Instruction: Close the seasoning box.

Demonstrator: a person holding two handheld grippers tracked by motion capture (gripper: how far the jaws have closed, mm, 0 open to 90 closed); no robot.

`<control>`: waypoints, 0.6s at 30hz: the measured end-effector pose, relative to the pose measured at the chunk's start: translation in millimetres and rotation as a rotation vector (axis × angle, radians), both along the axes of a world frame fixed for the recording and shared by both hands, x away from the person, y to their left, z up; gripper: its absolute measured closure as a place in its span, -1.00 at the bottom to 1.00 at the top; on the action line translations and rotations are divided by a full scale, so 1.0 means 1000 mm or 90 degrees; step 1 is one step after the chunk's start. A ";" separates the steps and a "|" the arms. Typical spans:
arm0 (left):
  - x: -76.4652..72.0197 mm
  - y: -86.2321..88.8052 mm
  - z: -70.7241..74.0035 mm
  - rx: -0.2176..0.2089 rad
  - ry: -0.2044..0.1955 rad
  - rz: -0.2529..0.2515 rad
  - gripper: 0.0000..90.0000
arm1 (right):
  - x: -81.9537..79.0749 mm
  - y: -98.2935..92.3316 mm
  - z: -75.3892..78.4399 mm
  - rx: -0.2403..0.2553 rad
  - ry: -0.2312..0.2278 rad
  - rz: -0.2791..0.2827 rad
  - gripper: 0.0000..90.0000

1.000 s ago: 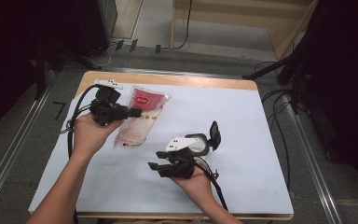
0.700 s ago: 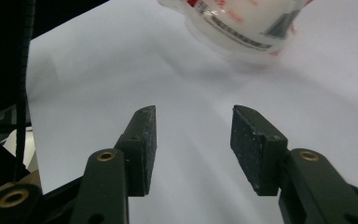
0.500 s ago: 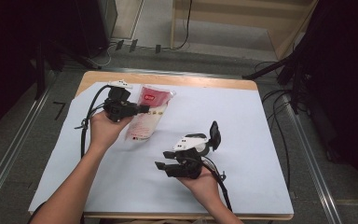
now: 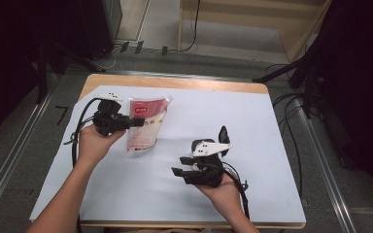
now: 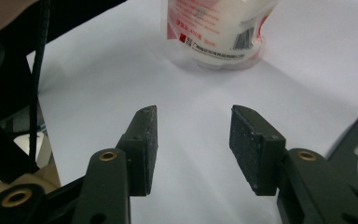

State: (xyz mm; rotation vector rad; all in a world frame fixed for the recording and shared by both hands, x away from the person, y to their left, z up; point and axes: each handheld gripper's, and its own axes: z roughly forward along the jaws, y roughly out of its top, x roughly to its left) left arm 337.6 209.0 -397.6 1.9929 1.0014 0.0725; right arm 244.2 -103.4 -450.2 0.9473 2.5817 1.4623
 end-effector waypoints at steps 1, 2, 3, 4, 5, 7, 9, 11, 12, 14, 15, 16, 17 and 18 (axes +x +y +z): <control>-0.002 0.001 -0.001 -0.001 -0.001 -0.004 0.92 | -0.001 -0.001 0.000 -0.006 -0.003 0.001 0.18; -0.003 0.002 -0.001 -0.008 0.004 -0.007 0.90 | -0.001 -0.003 -0.001 -0.009 -0.004 0.002 0.18; -0.005 0.003 -0.001 0.000 0.005 -0.009 0.89 | -0.001 -0.005 -0.001 -0.011 -0.001 0.001 0.19; -0.006 0.004 -0.002 -0.008 0.006 -0.006 0.87 | -0.002 -0.006 0.000 -0.011 -0.002 0.002 0.19; -0.007 0.005 -0.002 -0.010 0.010 -0.013 0.86 | -0.002 -0.007 0.000 -0.012 0.000 0.002 0.20; -0.010 0.007 -0.003 -0.006 0.007 -0.016 0.84 | -0.002 -0.011 0.001 -0.014 0.001 0.003 0.22; -0.013 0.009 -0.004 -0.002 0.006 -0.015 0.81 | -0.002 -0.015 0.001 -0.016 0.002 0.003 0.23; -0.015 0.013 -0.005 0.000 0.011 -0.013 0.78 | -0.001 -0.019 0.002 -0.020 0.004 0.002 0.26; -0.015 0.015 -0.006 -0.004 0.014 -0.012 0.76 | -0.001 -0.022 0.002 -0.023 0.004 0.000 0.26; -0.016 0.018 -0.007 -0.007 0.019 -0.012 0.72 | -0.001 -0.026 0.003 -0.024 0.005 -0.002 0.28; -0.017 0.019 -0.007 -0.012 0.023 -0.013 0.70 | 0.000 -0.028 0.003 -0.023 0.004 -0.004 0.30; -0.018 0.021 -0.007 -0.009 0.020 -0.008 0.69 | 0.000 -0.030 0.003 -0.022 0.005 -0.006 0.30; -0.019 0.023 -0.007 -0.015 0.019 -0.007 0.65 | 0.001 -0.033 0.004 -0.020 0.007 -0.010 0.32; -0.019 0.024 -0.007 -0.020 0.020 -0.005 0.61 | 0.001 -0.035 0.005 -0.018 0.006 -0.009 0.34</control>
